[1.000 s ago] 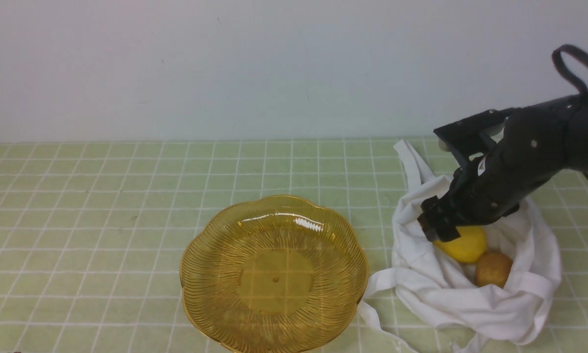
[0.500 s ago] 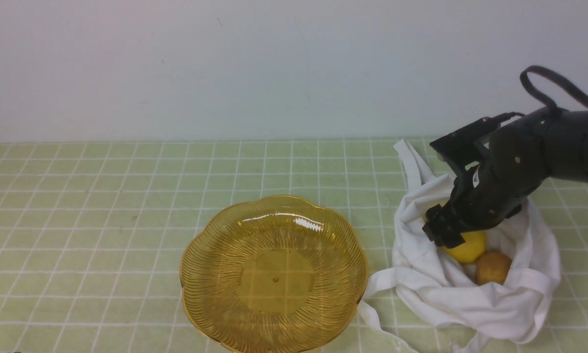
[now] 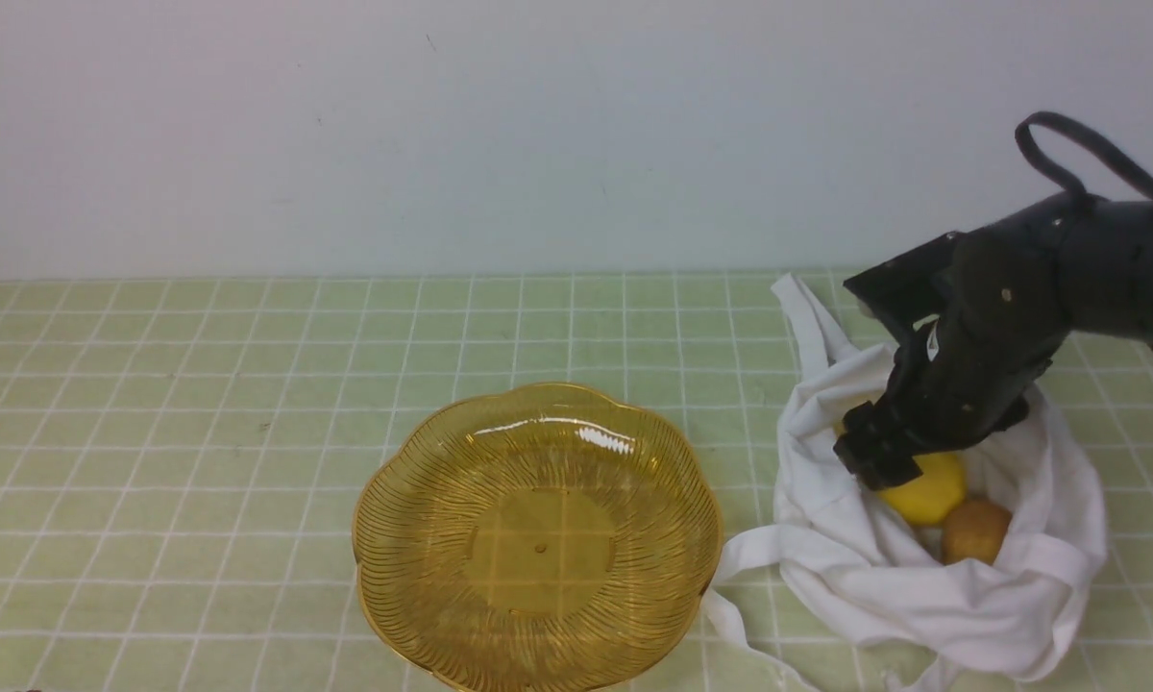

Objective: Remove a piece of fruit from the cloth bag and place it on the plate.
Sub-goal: Use the right arm to put the lemon into the empty plate on the left

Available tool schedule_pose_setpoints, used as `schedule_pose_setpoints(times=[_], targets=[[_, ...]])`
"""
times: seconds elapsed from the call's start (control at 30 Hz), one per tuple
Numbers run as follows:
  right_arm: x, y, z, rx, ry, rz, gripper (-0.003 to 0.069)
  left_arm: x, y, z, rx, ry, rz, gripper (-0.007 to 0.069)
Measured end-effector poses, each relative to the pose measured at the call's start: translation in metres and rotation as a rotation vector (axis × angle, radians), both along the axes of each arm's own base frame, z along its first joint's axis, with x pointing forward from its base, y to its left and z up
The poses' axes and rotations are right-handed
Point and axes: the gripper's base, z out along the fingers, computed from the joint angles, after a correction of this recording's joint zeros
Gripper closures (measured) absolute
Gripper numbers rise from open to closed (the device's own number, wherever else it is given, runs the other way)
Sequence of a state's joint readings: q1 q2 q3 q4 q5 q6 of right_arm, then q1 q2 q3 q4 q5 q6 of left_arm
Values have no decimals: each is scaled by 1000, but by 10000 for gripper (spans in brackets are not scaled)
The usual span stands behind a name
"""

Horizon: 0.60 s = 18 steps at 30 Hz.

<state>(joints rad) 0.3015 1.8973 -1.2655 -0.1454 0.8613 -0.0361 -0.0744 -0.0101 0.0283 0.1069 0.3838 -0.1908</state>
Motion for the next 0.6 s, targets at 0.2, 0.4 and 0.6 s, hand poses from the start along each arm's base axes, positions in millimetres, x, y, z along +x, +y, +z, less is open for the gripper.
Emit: schedule_pose_setpoints(times=[0.2,0.4,0.6], targets=[[5,2,23,2,56,-39,142,0,0,0,0,0,0,632],[10,4,50,0,98,-62,142,0,0,0,0,0,0,632],[8,8,74,56,74,-75,142,0,0,0,0,0,0,632]])
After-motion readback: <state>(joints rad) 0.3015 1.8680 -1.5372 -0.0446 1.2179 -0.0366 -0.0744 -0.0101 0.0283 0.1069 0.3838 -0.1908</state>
